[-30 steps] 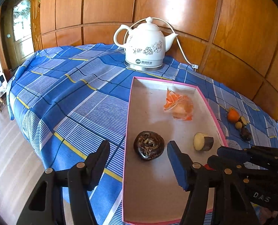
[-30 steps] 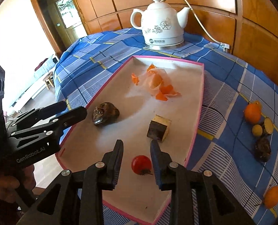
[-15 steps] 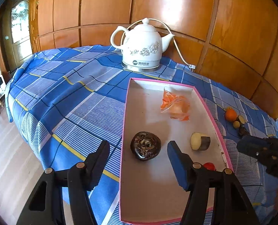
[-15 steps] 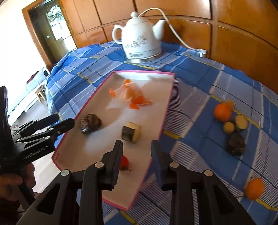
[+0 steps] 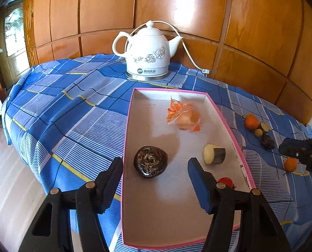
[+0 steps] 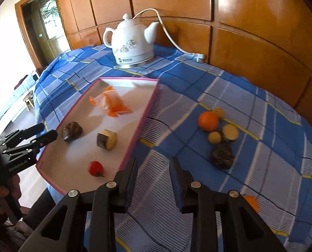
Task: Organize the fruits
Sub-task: 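Grasp the large orange with the left gripper while the right gripper moves toward the loose fruits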
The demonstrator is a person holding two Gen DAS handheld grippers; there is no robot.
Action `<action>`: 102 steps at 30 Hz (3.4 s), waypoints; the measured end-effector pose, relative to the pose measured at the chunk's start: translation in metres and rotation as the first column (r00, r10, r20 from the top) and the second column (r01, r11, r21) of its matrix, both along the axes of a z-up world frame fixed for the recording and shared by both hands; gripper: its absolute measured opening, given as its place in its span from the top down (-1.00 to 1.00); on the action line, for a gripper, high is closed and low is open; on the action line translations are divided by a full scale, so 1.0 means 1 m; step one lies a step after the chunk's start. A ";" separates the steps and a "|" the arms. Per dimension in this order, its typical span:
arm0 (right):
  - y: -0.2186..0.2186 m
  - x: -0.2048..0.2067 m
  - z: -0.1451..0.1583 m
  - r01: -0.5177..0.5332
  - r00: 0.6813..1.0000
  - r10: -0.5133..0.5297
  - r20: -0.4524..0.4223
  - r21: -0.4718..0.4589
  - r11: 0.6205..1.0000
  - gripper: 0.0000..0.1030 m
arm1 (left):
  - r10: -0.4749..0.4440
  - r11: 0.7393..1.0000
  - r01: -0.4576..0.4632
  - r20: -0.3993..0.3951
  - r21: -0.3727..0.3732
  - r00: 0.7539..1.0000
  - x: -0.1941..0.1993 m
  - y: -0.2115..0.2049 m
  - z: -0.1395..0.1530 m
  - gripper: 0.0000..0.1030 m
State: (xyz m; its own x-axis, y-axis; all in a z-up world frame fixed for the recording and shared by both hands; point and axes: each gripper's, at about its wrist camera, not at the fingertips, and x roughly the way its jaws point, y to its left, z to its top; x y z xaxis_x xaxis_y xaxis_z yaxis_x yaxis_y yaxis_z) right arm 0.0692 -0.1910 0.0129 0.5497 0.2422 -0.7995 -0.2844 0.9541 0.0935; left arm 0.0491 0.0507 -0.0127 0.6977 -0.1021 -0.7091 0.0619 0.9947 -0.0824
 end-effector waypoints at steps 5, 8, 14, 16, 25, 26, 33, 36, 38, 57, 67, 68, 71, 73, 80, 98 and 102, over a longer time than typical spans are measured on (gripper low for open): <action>-0.018 -0.001 0.003 0.024 1.000 -0.024 0.002 -0.034 0.999 0.40 | -0.016 1.000 0.016 -0.004 0.007 1.000 0.000 -0.006 0.000 -0.25; -0.030 -0.001 0.004 0.042 0.999 -0.042 0.000 -0.050 0.998 0.39 | -0.024 1.000 0.024 -0.004 0.010 1.000 -0.001 -0.009 0.000 -0.25; -0.051 -0.001 0.005 0.071 0.998 -0.071 0.003 -0.092 0.993 0.39 | -0.020 1.000 0.020 -0.003 0.013 1.000 -0.001 -0.011 0.001 -0.25; -0.058 0.000 0.005 0.081 0.997 -0.081 0.006 -0.104 0.991 0.39 | -0.013 1.000 0.013 -0.004 0.012 1.000 -0.001 -0.010 0.001 -0.25; -0.118 0.012 -0.005 0.217 0.976 -0.219 -0.002 -0.105 0.970 0.39 | -0.025 1.000 0.025 -0.016 0.015 1.000 0.004 -0.015 0.003 -0.25; -0.124 0.013 -0.007 0.238 0.971 -0.240 -0.006 -0.098 0.966 0.39 | -0.033 0.999 0.033 -0.015 0.017 0.999 0.004 -0.018 0.004 -0.25; -0.155 0.015 -0.011 0.342 0.938 -0.342 -0.048 -0.017 0.940 0.39 | -0.143 0.989 0.143 -0.013 0.021 0.990 0.014 -0.056 0.015 -0.25; -0.157 0.015 -0.010 0.354 0.934 -0.353 -0.058 -0.002 0.935 0.39 | -0.211 0.977 0.211 -0.016 0.011 0.977 0.020 -0.079 0.020 -0.24; -0.158 0.014 -0.010 0.364 0.929 -0.364 -0.063 -0.004 0.931 0.39 | -0.272 0.962 0.272 -0.014 0.014 0.962 0.025 -0.098 0.024 -0.24; -0.160 0.016 -0.006 0.365 0.928 -0.360 -0.093 0.042 0.930 0.39 | -0.390 0.917 0.358 -0.215 -0.175 0.895 0.138 -0.216 -0.011 0.15; -0.172 0.017 -0.003 0.404 0.913 -0.395 -0.102 0.092 0.910 0.39 | -0.342 0.935 0.295 -0.278 -0.197 0.898 0.184 -0.243 -0.044 0.11; -0.172 0.017 -0.004 0.405 0.913 -0.396 -0.103 0.092 0.910 0.39 | -0.339 0.937 0.292 -0.291 -0.192 0.895 0.186 -0.244 -0.049 0.06; -0.172 0.018 -0.004 0.406 0.912 -0.397 -0.104 0.086 0.910 0.39 | -0.329 0.943 0.297 -0.283 -0.149 0.901 0.185 -0.249 -0.056 0.22; -0.173 0.018 -0.005 0.408 0.911 -0.398 -0.109 0.088 0.909 0.39 | -0.331 0.940 0.290 -0.283 -0.178 0.900 0.181 -0.245 -0.056 0.23; -0.180 0.020 -0.009 0.435 0.897 -0.422 -0.131 0.091 0.896 0.39 | -0.363 0.930 0.339 -0.202 -0.142 0.910 0.143 -0.227 -0.037 0.23; -0.184 0.019 -0.026 0.460 0.876 -0.432 -0.213 0.099 0.883 0.39 | -0.570 0.818 0.575 -0.136 -0.008 0.810 -0.008 -0.227 -0.049 0.22; -0.178 0.019 -0.026 0.440 0.886 -0.409 -0.217 0.125 0.889 0.39 | -0.564 0.824 0.566 -0.131 -0.022 0.815 -0.011 -0.221 -0.058 0.22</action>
State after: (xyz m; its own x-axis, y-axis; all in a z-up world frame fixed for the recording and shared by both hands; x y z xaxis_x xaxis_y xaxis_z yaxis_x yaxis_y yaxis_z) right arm 0.0883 -0.3689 -0.0133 0.4803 0.1556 -0.8632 0.1815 0.9452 0.2714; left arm 0.0385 -0.1705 -0.0711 0.4255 -0.4380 -0.7919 0.6038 0.7892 -0.1120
